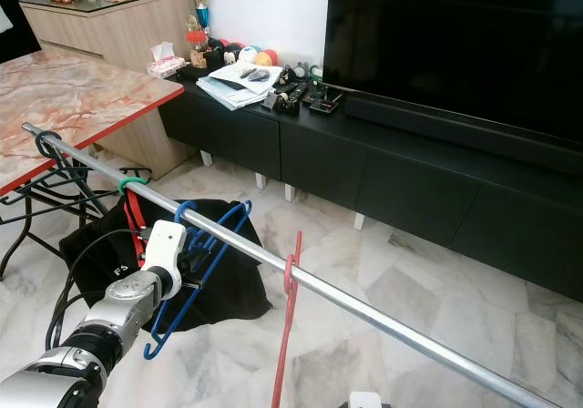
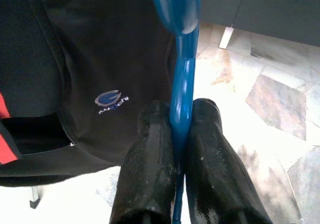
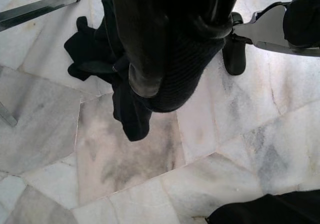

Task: Hang hanger

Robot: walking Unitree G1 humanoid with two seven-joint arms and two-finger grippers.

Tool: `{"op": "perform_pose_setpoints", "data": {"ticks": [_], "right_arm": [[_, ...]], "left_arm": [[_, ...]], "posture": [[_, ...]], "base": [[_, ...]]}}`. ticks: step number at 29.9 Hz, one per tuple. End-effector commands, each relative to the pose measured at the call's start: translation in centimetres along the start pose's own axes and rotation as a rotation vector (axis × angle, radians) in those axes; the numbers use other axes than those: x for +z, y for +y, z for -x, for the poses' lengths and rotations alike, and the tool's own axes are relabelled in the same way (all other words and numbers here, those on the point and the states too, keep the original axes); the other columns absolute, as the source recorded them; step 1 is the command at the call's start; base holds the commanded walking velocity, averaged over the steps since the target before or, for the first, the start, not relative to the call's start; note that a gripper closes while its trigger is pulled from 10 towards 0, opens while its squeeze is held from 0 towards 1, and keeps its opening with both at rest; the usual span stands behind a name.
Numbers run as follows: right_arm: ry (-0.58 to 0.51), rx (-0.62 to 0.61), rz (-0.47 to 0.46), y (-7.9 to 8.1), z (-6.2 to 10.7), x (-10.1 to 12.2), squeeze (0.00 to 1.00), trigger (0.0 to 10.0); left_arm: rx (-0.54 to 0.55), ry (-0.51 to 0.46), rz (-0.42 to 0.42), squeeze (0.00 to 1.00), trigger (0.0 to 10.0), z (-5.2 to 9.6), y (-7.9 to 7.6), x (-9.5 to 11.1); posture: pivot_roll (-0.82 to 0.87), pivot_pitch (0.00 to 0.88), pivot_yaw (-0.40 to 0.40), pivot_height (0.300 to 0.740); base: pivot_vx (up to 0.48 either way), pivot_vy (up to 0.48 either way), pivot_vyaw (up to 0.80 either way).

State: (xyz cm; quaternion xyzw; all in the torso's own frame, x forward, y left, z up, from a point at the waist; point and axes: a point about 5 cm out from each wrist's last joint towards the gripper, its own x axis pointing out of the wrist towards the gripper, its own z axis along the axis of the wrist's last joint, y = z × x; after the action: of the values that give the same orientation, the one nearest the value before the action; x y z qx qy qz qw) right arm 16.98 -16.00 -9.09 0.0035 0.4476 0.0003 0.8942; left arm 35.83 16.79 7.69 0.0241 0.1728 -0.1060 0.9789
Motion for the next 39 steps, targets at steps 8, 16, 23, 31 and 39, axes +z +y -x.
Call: {"op": "perform_pose_setpoints", "data": {"ticks": [8,16,23,31,39], "right_arm": [[0.012,0.007,0.004,0.5,0.0,-0.3,0.00,10.0],[-0.014,0.017,0.006,1.1,-0.1,0.2,0.00,10.0],[-0.013,0.015,0.005,0.8,-0.1,0.2,0.00,10.0],[0.003,0.007,0.004,0.2,-0.2,0.5,0.00,10.0],[0.005,0.010,0.004,0.4,-0.3,1.1,0.00,10.0]], "left_arm": [[0.008,0.035,0.033,0.00,10.0,0.1,0.3,-0.8],[0.009,0.007,0.084,0.00,10.0,0.1,0.5,-0.1],[0.002,0.010,0.152,0.00,10.0,0.0,0.5,0.0],[-0.039,0.018,0.167,1.00,10.0,0.1,0.9,0.3],[-0.042,0.042,0.083,0.00,10.0,0.2,1.2,0.5]], "posture": [[0.01,0.022,0.030,0.740],[0.00,0.022,0.029,0.740],[0.00,0.023,0.029,0.740],[0.01,0.022,0.030,0.740],[0.00,0.017,0.031,0.740]], "base": [[0.000,0.000,0.00],[0.000,0.000,0.00],[0.000,0.000,0.00],[0.000,0.000,0.00],[0.000,0.000,0.00]]}}
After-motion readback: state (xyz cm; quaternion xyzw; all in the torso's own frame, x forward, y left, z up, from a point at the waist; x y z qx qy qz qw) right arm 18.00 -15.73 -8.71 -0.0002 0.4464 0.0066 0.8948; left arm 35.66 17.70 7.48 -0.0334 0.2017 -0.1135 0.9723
